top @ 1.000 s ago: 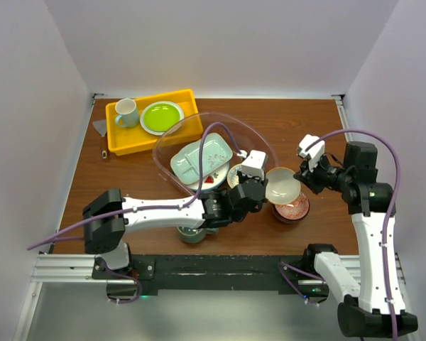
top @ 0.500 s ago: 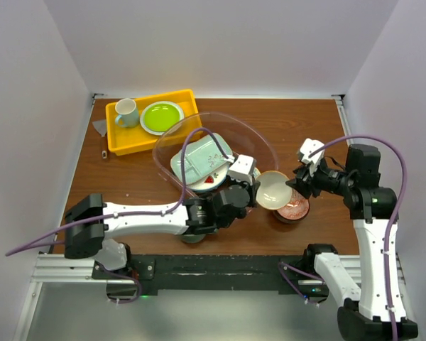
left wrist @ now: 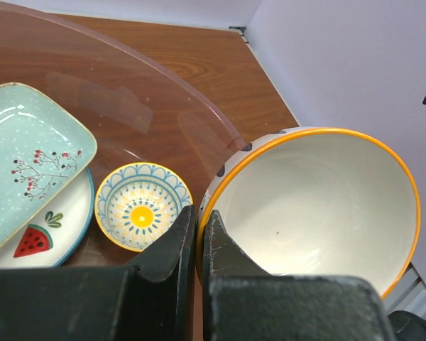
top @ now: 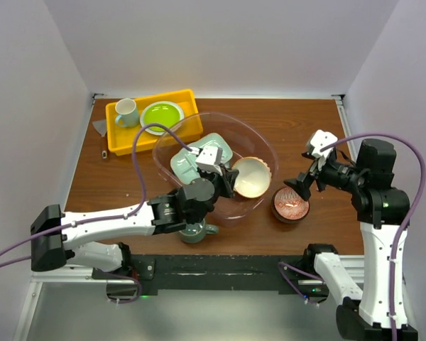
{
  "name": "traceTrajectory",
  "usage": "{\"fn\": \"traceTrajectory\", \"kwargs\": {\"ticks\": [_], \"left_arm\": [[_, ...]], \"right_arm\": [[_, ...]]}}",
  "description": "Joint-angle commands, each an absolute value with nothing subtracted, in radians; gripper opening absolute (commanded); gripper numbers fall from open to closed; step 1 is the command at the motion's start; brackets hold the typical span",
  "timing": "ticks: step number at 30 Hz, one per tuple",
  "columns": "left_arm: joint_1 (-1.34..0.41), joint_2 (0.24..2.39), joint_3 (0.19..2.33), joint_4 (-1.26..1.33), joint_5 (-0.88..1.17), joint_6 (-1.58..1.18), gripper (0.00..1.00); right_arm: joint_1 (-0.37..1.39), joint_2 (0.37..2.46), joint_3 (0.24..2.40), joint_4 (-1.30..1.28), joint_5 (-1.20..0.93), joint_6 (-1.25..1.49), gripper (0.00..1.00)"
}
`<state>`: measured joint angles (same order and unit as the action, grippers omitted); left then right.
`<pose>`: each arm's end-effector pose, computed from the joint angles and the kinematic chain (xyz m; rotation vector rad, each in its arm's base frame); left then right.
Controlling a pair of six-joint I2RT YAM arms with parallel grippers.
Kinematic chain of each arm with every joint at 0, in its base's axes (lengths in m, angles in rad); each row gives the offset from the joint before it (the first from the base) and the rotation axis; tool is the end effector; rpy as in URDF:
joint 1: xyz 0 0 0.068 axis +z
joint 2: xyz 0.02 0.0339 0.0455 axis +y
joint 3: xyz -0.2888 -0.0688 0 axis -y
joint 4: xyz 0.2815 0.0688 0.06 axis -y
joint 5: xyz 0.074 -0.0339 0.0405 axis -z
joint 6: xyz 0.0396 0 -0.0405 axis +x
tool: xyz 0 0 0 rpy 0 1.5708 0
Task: Place the mixed dishes into the plastic bin
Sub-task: Place the bowl in the plastic bin.
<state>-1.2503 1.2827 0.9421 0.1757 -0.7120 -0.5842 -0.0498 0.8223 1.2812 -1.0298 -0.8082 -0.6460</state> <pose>0.1272 -0.3011 0.3358 0.0488 1.7522 -0.7467 0.1358 0.0219 0.4488 -0.9950 1.7078 0.4153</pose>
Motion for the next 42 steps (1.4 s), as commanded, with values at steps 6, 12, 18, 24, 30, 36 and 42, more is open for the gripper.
{"fn": "traceTrajectory", "kwargs": {"ticks": [6, 12, 18, 24, 30, 36, 42], "left_arm": [[-1.158, 1.137, 0.887, 0.2, -0.69, -0.589, 0.0], [-1.111, 1.086, 0.879, 0.129, -0.67, -0.551, 0.0], [-1.086, 1.066, 0.881, 0.078, -0.664, -0.514, 0.0], [-1.054, 1.065, 0.884, 0.052, -0.635, -0.5, 0.0], [-1.019, 1.072, 0.885, 0.037, -0.585, -0.492, 0.0], [-0.993, 1.086, 0.891, 0.031, -0.548, -0.491, 0.0], [-0.974, 1.109, 0.9, 0.031, -0.515, -0.491, 0.0]], "right_arm": [[-0.086, 0.818, 1.293, -0.867, -0.666, -0.393, 0.98], [-0.109, 0.81, 1.238, -0.796, -0.615, -0.336, 0.98], [-0.126, 0.802, 1.148, -0.72, -0.614, -0.311, 0.98], [-0.153, 0.802, 1.037, -0.62, -0.638, -0.292, 0.98], [-0.21, 0.825, 0.942, -0.514, -0.699, -0.275, 0.98], [-0.239, 0.833, 0.9, -0.486, -0.715, -0.287, 0.98], [-0.242, 0.834, 0.876, -0.472, -0.718, -0.301, 0.98]]}}
